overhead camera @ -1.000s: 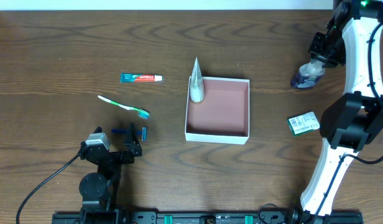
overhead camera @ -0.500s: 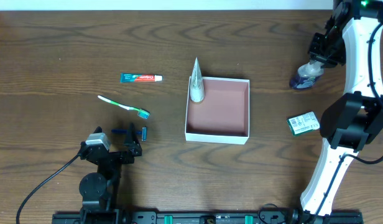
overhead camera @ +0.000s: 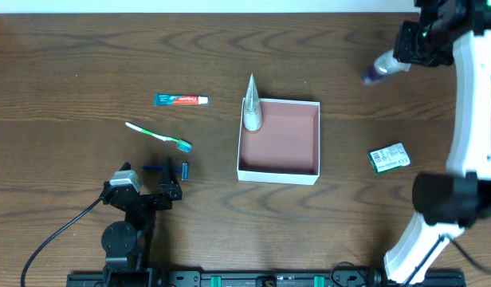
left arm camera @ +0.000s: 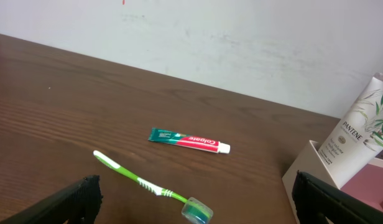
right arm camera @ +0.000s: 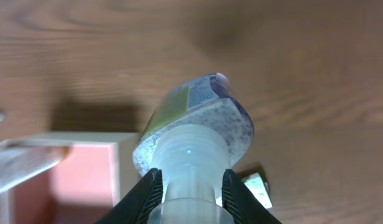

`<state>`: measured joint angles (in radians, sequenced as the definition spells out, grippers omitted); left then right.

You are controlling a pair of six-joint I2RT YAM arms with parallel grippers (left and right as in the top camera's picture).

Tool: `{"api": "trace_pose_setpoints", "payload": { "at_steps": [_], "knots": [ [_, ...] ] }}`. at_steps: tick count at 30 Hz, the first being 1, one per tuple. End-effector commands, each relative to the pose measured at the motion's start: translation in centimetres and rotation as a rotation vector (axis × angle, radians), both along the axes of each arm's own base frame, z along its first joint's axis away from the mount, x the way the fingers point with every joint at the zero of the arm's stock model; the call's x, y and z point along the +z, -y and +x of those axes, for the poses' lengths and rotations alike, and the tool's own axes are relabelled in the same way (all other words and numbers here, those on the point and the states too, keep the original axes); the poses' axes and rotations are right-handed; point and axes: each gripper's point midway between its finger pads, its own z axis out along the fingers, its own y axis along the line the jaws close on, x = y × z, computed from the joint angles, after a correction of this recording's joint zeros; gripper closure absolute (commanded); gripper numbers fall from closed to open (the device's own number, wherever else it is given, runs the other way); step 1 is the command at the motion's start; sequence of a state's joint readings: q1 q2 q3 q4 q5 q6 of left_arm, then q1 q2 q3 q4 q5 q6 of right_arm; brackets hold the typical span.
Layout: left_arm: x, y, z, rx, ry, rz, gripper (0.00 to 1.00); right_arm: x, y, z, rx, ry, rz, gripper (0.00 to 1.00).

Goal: Pack container
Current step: 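Lift the soap bottle with the right gripper and carry over box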

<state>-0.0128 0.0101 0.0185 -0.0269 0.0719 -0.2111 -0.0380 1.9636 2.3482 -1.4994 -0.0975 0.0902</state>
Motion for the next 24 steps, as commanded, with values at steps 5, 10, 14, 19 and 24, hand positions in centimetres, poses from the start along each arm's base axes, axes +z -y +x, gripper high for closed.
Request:
{"api": "trace_pose_setpoints", "payload": {
  "at_steps": [5, 10, 14, 19, 24],
  "knots": [
    [-1.5, 0.0, -0.1, -0.006, -0.045, 0.007, 0.02, 5.7, -9.0, -3.4, 0.331, 0.157, -0.007, 0.96],
    [-1.5, 0.0, -0.1, -0.006, -0.045, 0.007, 0.02, 4.9, -13.9, -4.9, 0.508, 0.139, -0.031, 0.96],
    [-1.5, 0.0, -0.1, -0.006, -0.045, 0.007, 0.02, 4.3, -16.5, -5.6, 0.603, 0.130, -0.044, 0.95],
    [-1.5, 0.0, -0.1, -0.006, -0.045, 0.008, 0.02, 3.0, -17.9, -6.5, 0.696, 0.088, -0.069, 0.94],
    [-1.5, 0.0, -0.1, -0.006, -0.045, 0.007, 0.02, 0.7, -19.2, -7.3, 0.786, 0.013, -0.088, 0.95]
  ]
}}
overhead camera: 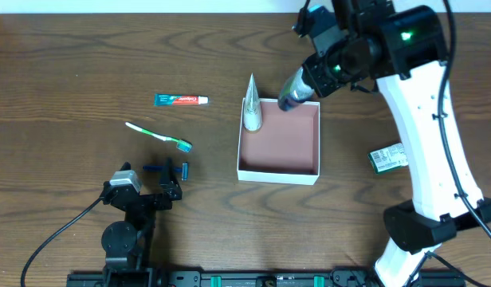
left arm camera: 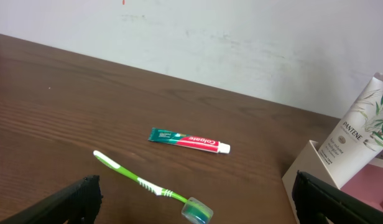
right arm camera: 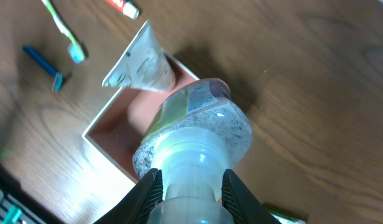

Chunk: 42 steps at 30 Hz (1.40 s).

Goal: Pack container
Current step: 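Lift the soap bottle with the right gripper and carry over box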

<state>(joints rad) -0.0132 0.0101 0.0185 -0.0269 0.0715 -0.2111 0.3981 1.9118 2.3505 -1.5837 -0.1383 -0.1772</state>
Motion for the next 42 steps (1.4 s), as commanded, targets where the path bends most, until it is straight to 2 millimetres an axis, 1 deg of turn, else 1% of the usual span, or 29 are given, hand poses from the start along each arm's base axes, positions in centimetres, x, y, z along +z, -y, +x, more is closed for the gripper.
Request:
{"api": "trace_pose_setpoints", "payload": {
  "at_steps": [1, 4, 9, 13, 19, 25, 30, 34, 42],
  "knots": [
    [-1.5, 0.0, -0.1, -0.006, -0.045, 0.008, 0.02, -1.1, -1.8, -0.6, 0.119, -0.013, -0.013, 0.95],
    [-1.5, 0.0, -0.1, -0.006, -0.045, 0.007, 0.02, -2.6, -2.9, -1.0, 0.181, -0.041, -0.033, 0.95],
    [-1.5, 0.0, -0.1, -0.006, -0.045, 0.008, 0.02, -5.0, -3.8, -1.1, 0.256, -0.075, -0.065, 0.94],
    [-1.5, 0.0, -0.1, -0.006, -0.045, 0.008, 0.02, -6.9, -4.7, -1.3, 0.313, -0.114, -0.054, 0.95],
    [-1.5, 0.0, -0.1, -0.006, -0.045, 0.007, 0.02, -9.7, -5.4, -0.3, 0.328, -0.105, -0.055, 0.95],
    [-1.5, 0.0, -0.1, -0.006, -0.045, 0.007, 0.02, -11.6, -5.9, 1.0, 0.350, -0.066, -0.054, 0.94],
    [-1.5, 0.0, -0.1, -0.006, -0.045, 0.007, 0.02, -12.8, -6.3, 1.6, 0.358, -0.045, -0.049, 0.95],
    [-1.5, 0.0, -0.1, -0.006, -0.045, 0.008, 0.02, -13.0, -6.4, 2.2, 0.354, -0.022, -0.046, 0.95],
    [-1.5, 0.0, -0.1, -0.006, -0.045, 0.007, 0.02, -12.5, -6.6, 3.4, 0.353, 0.029, -0.035, 0.85]
  ]
}}
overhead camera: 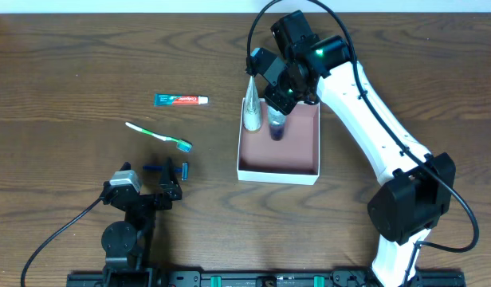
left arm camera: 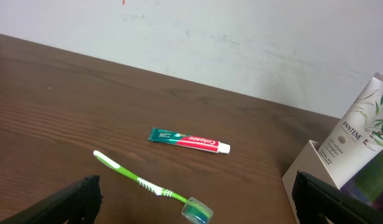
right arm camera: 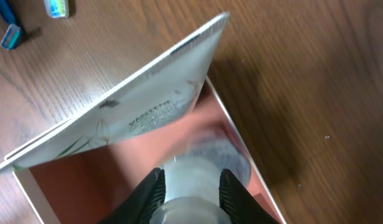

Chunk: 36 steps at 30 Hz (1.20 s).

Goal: Pack container
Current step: 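Lift the soap bottle with the right gripper and carry over box, then lower the soap bottle into the box beside the tube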

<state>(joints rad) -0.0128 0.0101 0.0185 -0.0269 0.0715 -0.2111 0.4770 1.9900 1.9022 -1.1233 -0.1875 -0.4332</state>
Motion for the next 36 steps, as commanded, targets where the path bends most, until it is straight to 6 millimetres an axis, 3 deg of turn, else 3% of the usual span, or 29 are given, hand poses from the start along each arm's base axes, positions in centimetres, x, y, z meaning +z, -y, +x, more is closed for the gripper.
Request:
{"api": "trace_pose_setpoints", "payload": {
  "at_steps": [1, 21, 31, 36],
  "knots": [
    [-1.5, 0.0, -0.1, -0.006, -0.045, 0.007, 0.02, 0.8, -0.5, 0.4, 0.022, 0.031, 0.030, 0.85],
    [-1.5, 0.1, -0.1, -0.007, -0.045, 0.008, 0.02, 1.4, -2.5, 0.9, 0.032, 0.053, 0.118, 0.82],
    [-1.5, 0.0, -0.1, -0.006, -0.045, 0.007, 0.02, -0.8, -2.8, 1.6, -0.011, 0.053, 0.139, 0.81],
    [-1.5, 0.1, -0.1, -0.007, -0.045, 0.008, 0.02, -0.8, -2.9, 1.8, -0.011, 0.063, 0.145, 0.77]
  ]
}}
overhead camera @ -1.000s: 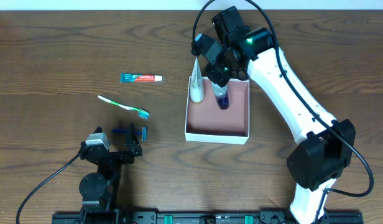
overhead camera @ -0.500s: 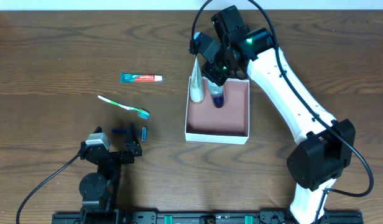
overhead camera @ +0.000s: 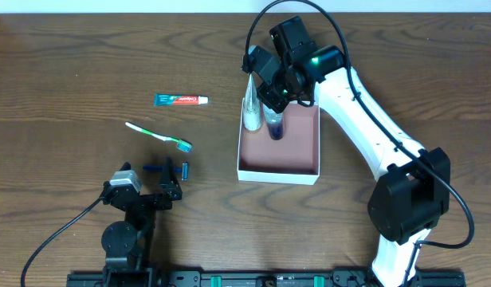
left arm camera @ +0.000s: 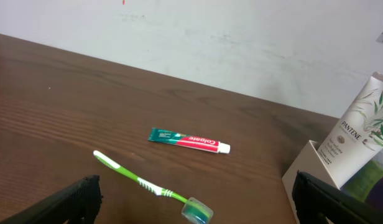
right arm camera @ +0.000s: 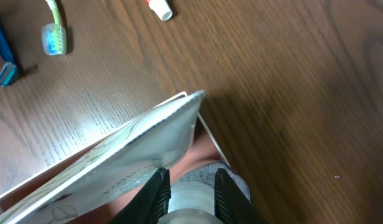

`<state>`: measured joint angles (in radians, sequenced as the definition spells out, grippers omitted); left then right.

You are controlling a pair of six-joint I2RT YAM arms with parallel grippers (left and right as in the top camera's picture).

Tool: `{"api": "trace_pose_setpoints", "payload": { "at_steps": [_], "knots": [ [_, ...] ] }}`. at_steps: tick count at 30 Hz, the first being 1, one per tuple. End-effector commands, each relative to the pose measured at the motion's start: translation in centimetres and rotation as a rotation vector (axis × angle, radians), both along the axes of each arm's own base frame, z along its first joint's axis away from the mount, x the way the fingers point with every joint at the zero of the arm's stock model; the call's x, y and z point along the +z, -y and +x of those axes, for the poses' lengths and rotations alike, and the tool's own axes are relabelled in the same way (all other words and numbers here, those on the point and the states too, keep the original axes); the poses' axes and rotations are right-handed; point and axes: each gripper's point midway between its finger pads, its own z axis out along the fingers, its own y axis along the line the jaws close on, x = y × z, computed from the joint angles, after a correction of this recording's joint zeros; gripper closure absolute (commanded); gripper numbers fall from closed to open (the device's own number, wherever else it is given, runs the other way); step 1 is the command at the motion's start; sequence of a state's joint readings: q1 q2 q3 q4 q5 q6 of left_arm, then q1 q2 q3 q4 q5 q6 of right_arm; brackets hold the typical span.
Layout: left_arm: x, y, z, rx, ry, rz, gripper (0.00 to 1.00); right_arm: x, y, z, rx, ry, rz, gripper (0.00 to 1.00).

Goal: Pack container
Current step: 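Lower the soap bottle into the box beside the tube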

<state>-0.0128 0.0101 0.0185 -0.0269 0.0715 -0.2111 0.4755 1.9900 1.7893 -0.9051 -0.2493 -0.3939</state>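
A white box with a pink inside [overhead camera: 297, 147] sits mid-table. A white Pantene tube [overhead camera: 251, 108] leans in its far left corner. My right gripper [overhead camera: 279, 84] is shut on the cap of a speckled clear bottle [overhead camera: 274, 125], which stands upright inside the box beside the tube. In the right wrist view the fingers [right arm camera: 159, 190] clamp the cap, with the tube [right arm camera: 117, 165] close on the left. A toothpaste tube [overhead camera: 181, 100], a green toothbrush [overhead camera: 158, 136] and a blue razor [overhead camera: 170, 168] lie on the table to the left. My left gripper [left arm camera: 196, 193] rests open near the toothbrush [left arm camera: 148, 183].
The left arm's base [overhead camera: 122, 231] and cable sit at the front left. The right arm [overhead camera: 373, 135] spans the table's right side over the box's far right corner. A pale wall [left arm camera: 210, 43] rises beyond the table's far edge.
My right gripper, still shut on the bottle, has shifted slightly toward the tube at the box's far left corner. The left arm and the loose items have not moved.
First my right gripper held the speckled bottle in the air at the table's far right, a green packet lying right of the box. Then it held the bottle over the box's far edge. Later the bottle stood inside the box beside the tube, where it stays.
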Motion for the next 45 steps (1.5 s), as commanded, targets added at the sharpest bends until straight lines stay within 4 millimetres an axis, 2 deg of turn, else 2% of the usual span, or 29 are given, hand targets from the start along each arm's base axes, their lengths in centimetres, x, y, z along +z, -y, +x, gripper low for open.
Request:
{"api": "trace_pose_setpoints", "payload": {
  "at_steps": [1, 3, 5, 12, 15, 17, 19, 23, 25, 27, 28, 32, 33, 39, 42, 45],
  "knots": [
    [-1.5, 0.1, -0.1, -0.007, -0.045, 0.007, 0.02, 0.8, -1.0, 0.1, 0.002, 0.013, 0.038, 0.68],
    [-1.5, 0.1, -0.1, -0.007, -0.045, 0.007, 0.02, 0.8, -1.0, 0.2, 0.003, 0.017, 0.040, 0.48],
    [-1.5, 0.1, -0.1, -0.007, -0.045, 0.008, 0.02, 0.9, -1.1, 0.3, 0.003, 0.021, 0.042, 0.39],
    [-1.5, 0.1, -0.1, -0.007, -0.045, 0.007, 0.02, 1.1, -1.1, 0.4, -0.004, 0.025, 0.047, 0.33],
    [-1.5, 0.1, -0.1, -0.007, -0.045, 0.008, 0.02, 2.2, -1.2, 0.7, -0.017, 0.036, 0.057, 0.32],
    [-1.5, 0.1, -0.1, -0.007, -0.045, 0.007, 0.02, 3.6, -1.0, 1.0, -0.038, 0.051, 0.064, 0.33],
    [-1.5, 0.1, -0.1, -0.007, -0.045, 0.008, 0.02, 5.6, -0.5, 1.2, -0.071, 0.066, 0.074, 0.34],
    [-1.5, 0.1, -0.1, -0.007, -0.045, 0.007, 0.02, 9.7, 0.7, 0.6, -0.132, 0.075, 0.093, 0.44],
    [-1.5, 0.1, -0.1, -0.007, -0.045, 0.008, 0.02, 11.2, 1.7, 0.0, -0.200, 0.062, 0.082, 0.54],
    [-1.5, 0.0, -0.1, -0.006, -0.045, 0.007, 0.02, 11.8, 2.6, -1.2, -0.247, 0.021, 0.069, 0.64],
    [-1.5, 0.1, -0.1, -0.007, -0.045, 0.007, 0.02, 11.7, 2.9, -1.9, -0.262, -0.007, 0.060, 0.68],
    [-1.5, 0.1, -0.1, -0.007, -0.045, 0.008, 0.02, 10.0, 5.1, -5.3, -0.339, -0.168, -0.036, 0.93],
    [-1.5, 0.1, -0.1, -0.007, -0.045, 0.008, 0.02, 9.6, 5.5, -6.2, -0.348, -0.206, -0.060, 0.96],
    [-1.5, 0.1, -0.1, -0.007, -0.045, 0.008, 0.02, 8.4, 6.6, -10.7, -0.353, -0.367, -0.174, 0.98],
    [-1.5, 0.1, -0.1, -0.007, -0.045, 0.007, 0.02, 7.2, 6.5, -11.8, -0.331, -0.383, -0.239, 0.97],
    [-1.5, 0.1, -0.1, -0.007, -0.045, 0.008, 0.02, 5.0, 6.2, -12.6, -0.311, -0.406, -0.294, 0.97]
  ]
}}
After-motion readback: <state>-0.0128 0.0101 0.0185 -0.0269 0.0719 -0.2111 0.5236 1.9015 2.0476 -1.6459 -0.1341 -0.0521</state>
